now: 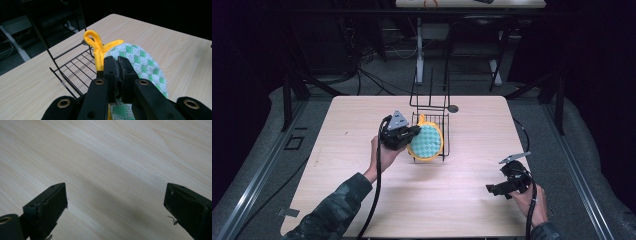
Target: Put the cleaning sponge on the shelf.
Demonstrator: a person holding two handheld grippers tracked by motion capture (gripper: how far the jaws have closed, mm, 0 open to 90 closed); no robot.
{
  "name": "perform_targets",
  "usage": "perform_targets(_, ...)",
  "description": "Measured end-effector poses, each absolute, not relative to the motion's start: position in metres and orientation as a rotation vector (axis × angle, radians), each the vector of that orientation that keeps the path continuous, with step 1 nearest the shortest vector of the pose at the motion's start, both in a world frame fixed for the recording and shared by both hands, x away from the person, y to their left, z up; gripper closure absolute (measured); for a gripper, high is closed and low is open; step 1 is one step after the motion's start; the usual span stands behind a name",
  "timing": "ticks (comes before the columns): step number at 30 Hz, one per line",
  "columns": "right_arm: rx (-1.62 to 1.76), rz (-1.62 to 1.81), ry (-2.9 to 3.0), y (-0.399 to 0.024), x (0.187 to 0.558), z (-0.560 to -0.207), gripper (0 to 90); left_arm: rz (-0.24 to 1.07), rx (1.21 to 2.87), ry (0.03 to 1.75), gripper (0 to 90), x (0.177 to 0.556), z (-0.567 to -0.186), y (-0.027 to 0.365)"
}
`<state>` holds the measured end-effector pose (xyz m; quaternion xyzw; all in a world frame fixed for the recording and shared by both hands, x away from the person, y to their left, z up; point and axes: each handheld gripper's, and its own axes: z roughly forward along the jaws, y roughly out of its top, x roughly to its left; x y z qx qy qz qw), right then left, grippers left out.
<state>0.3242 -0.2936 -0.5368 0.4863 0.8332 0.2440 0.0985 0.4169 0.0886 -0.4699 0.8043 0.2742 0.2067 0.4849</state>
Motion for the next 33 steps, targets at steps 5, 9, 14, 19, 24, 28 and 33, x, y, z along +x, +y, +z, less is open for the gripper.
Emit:
perform_targets(5,1.437,0.726,2.463,-0.294,0.324,-0.537,4.4,0.503,1.936,0.685,86.2,0.421,-0.473,0.089)
perform_targets(9,1.441,0.728,2.462,-0.293,0.324,-0.537,4.4,0.507,1.934,0.698,86.1,0.425,-0.476,0.089)
perform_targets(14,1.430,0.724,2.465,-0.294,0.324,-0.537,4.5,0.511,1.929,0.710,86.1,0.430,-0.480,0.089)
perform_targets(19,1.437,0.726,2.463,-0.294,0.324,-0.537,4.5,0.520,1.916,0.723,86.2,0.436,-0.482,0.089)
perform_targets(24,1.443,0.740,2.464,-0.293,0.325,-0.538,4.5,0.512,1.904,0.731,86.2,0.442,-0.484,0.088)
perform_targets(28,1.440,0.736,2.463,-0.294,0.325,-0.538,4.5,0.509,1.896,0.736,86.3,0.446,-0.486,0.087)
perform_targets(33,1.441,0.734,2.467,-0.294,0.324,-0.538,4.5,0.502,1.896,0.748,86.2,0.451,-0.490,0.085)
